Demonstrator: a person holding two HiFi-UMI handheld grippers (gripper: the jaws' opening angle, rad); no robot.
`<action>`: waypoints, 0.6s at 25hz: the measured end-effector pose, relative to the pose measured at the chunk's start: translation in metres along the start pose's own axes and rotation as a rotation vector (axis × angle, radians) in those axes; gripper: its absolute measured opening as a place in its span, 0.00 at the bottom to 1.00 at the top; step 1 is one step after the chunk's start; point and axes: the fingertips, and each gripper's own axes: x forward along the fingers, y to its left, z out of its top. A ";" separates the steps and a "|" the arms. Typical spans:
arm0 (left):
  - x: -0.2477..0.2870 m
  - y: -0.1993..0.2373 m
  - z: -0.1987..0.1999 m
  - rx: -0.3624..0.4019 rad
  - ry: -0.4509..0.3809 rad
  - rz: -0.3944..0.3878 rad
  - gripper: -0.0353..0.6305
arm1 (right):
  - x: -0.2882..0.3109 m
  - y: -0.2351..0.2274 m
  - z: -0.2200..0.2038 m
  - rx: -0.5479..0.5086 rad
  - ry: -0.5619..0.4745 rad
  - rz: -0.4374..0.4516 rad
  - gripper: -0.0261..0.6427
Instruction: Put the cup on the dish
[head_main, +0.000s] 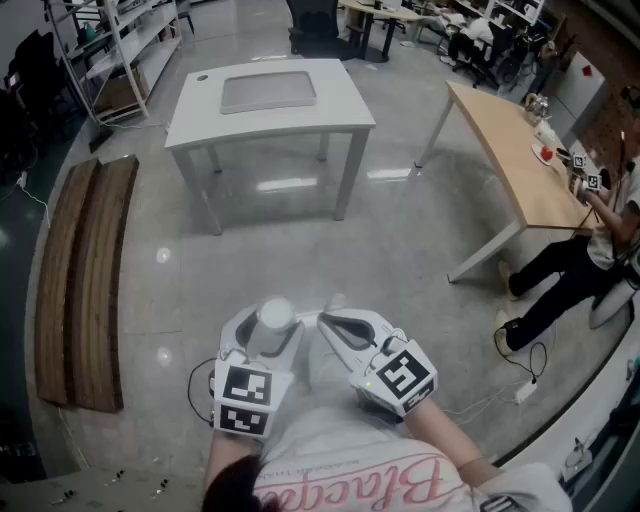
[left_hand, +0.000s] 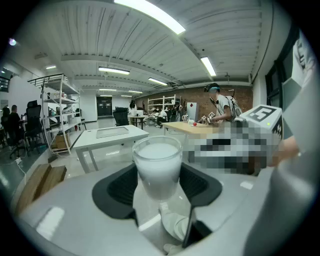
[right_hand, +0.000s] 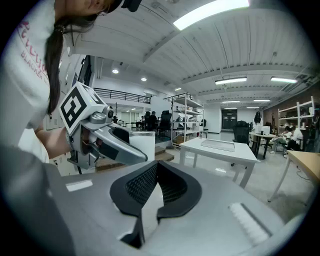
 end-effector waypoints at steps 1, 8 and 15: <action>0.000 -0.002 0.000 0.001 0.002 -0.003 0.44 | -0.001 0.001 0.000 0.001 -0.001 0.001 0.04; -0.004 -0.002 0.000 0.002 0.005 -0.011 0.44 | 0.002 0.003 0.010 0.025 -0.056 0.004 0.04; -0.002 0.002 0.002 0.007 0.007 -0.017 0.44 | 0.004 -0.003 0.012 0.049 -0.075 0.000 0.04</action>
